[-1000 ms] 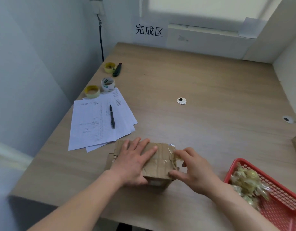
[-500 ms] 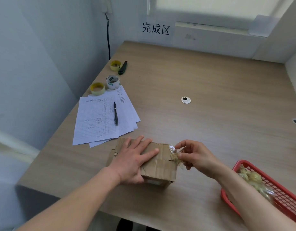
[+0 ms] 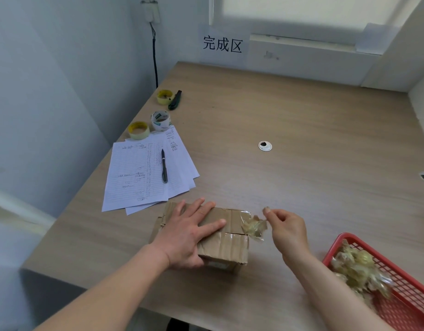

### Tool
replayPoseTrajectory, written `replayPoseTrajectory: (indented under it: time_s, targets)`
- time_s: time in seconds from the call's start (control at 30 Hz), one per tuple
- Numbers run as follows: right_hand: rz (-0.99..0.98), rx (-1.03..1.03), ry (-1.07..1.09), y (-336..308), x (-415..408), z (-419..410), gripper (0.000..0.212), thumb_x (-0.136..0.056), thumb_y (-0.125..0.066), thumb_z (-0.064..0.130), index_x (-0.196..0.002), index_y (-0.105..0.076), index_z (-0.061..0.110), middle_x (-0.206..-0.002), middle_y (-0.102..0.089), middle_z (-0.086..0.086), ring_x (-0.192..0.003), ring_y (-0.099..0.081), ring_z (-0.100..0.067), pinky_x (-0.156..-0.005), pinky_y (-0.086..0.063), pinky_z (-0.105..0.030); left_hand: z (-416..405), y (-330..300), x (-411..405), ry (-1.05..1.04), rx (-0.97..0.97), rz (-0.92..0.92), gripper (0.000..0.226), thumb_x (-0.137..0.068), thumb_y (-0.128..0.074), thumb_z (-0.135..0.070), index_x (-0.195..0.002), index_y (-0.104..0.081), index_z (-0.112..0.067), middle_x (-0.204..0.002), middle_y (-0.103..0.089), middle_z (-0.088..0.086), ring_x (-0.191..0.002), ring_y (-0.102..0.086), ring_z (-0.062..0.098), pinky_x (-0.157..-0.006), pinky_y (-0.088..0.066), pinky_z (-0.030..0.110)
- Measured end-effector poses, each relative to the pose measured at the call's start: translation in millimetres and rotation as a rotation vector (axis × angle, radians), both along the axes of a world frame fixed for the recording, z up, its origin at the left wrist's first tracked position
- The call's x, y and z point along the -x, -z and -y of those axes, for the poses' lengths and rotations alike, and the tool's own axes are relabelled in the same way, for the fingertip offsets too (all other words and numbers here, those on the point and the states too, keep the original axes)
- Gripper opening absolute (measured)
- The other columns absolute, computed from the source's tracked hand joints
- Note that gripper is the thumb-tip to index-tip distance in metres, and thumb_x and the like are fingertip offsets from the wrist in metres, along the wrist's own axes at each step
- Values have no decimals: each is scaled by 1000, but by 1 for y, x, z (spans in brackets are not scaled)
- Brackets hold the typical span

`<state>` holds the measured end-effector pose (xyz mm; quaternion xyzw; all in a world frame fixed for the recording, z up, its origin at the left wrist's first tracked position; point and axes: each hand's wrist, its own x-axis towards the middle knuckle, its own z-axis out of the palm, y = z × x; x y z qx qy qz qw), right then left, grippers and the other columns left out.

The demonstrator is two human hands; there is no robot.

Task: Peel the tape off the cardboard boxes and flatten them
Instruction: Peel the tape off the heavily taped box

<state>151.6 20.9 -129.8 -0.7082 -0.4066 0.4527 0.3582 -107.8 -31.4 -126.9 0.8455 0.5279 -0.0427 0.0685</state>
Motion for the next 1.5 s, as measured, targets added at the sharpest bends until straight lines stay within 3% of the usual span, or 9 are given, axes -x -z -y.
replayPoseTrajectory:
  time_s: [0.13,0.33,0.6,0.83,0.97,1.13,1.23,1.37,1.5]
  targets:
    - [-139,-127,173,-4,-5,3,19,-96,-55,6,-98,-67,21,-74,-64,-5,-56,-60,-14,-51,-48,-29,1,0,-1,-4,-5,0,98,-66,-62,-73,-152,-24,-47,-166,-14,6,-153,-9,33,-117,-8,56]
    - [-174,-135,42,-13,3,7,35,-76,-63,-16,-61,-67,16,-69,-68,2,-60,-61,-7,-56,-46,-22,2,-1,-2,-2,-20,-9,99,-63,-64,-72,-152,-27,-46,-165,-19,7,-152,-14,34,-117,-13,57]
    - [-4,-280,-276,-6,9,14,39,-85,-73,0,-71,-76,36,-104,-64,12,-102,-65,-14,-84,-55,-36,1,2,-1,-10,-4,2,97,-67,-57,-74,-152,-19,-49,-166,-8,3,-153,-4,30,-118,-3,54]
    - [280,-306,-552,0,4,28,41,-94,-54,41,-124,-69,19,-140,-52,10,-133,-45,-4,-110,-31,-16,0,6,0,-13,7,1,97,-66,-52,-74,-152,-10,-51,-167,-3,2,-153,2,29,-118,1,54]
    - [458,-412,-643,5,7,34,52,-82,-76,43,-125,-62,18,-123,-58,12,-112,-54,-4,-97,-42,-23,0,5,0,-9,8,10,96,-66,-51,-74,-151,-12,-51,-167,-5,3,-153,-1,30,-118,-2,55]
    - [559,-700,-610,10,8,26,17,-84,-77,12,-96,-66,8,-86,-69,2,-72,-66,-15,-62,-52,-27,1,2,-1,-1,2,15,98,-65,-61,-74,-151,-20,-49,-166,-13,4,-152,-11,32,-117,-9,56]
    - [367,-563,-509,10,-1,17,20,-92,-67,13,-77,-60,24,-73,-67,13,-67,-62,-6,-61,-45,-11,3,0,-1,16,-25,26,96,-64,-58,-77,-150,-26,-47,-163,-23,6,-150,-21,34,-115,-17,57]
    - [-131,-149,-213,11,10,4,27,-100,-58,18,-74,-62,15,-65,-65,5,-68,-66,-18,-61,-58,-30,2,0,0,16,-21,35,96,-64,-61,-76,-149,-28,-47,-162,-25,7,-149,-23,34,-114,-22,59]
    - [-146,-119,-137,3,16,-5,26,-103,-50,31,-85,-61,15,-67,-63,4,-68,-66,-18,-60,-58,-38,1,-1,0,20,-11,37,95,-62,-63,-73,-148,-32,-46,-162,-27,7,-149,-25,34,-114,-22,58]
